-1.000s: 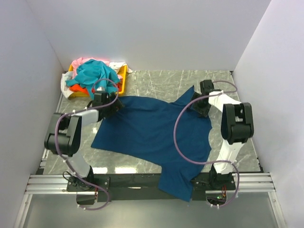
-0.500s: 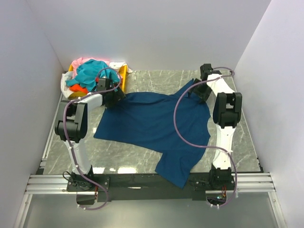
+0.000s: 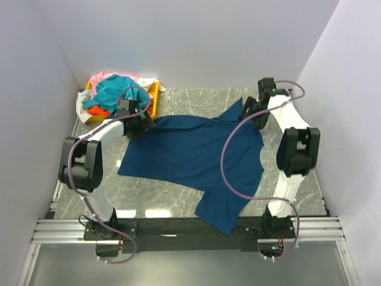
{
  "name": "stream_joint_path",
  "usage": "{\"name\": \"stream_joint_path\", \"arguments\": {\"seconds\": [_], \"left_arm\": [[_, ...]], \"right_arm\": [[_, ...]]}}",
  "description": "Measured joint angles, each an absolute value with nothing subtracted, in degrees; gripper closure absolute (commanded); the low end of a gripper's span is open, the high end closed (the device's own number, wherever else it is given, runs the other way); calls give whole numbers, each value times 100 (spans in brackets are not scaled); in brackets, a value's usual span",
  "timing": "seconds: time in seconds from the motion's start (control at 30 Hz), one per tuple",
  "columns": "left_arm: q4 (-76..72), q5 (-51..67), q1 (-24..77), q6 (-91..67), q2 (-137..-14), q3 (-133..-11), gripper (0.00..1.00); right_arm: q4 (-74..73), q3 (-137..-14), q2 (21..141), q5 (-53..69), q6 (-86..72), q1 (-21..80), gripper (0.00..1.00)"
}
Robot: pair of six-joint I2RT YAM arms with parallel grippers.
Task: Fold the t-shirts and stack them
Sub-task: Fold the tshirt
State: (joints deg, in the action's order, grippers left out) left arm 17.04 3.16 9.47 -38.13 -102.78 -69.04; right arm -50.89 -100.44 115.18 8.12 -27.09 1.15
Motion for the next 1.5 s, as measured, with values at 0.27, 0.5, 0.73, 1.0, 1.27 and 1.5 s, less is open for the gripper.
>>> {"name": "stream_joint_path", "arguments": {"seconds": [0.27, 0.5, 0.73, 1.0, 1.27, 1.5], "left_arm": [[1693, 589, 1037, -3815, -9977, -6139, 2], [1498, 840, 1044, -3846, -10217, -6167, 2], [1251, 965, 1044, -3898, -10578, -6504, 3], [1337, 902, 1044, -3913, -10949, -7019, 3], [1623, 611, 1044, -3852, -11177, -7439, 2], [1756, 403, 1044, -3828, -11207, -7568, 3]], "right_arm": [[-4659, -7894, 10814, 1070, -2770, 652, 25], [-4484, -7502, 10825, 1181, -2847, 766, 25], [-4386, -7747, 11238, 1186, -2827, 679, 25], [-4567, -8217, 11563, 1205, -2823, 489, 25], [-4864, -9404, 12287, 1103, -2709, 283, 25], [-4925, -10204, 12724, 1052, -2523, 209, 25]]}}
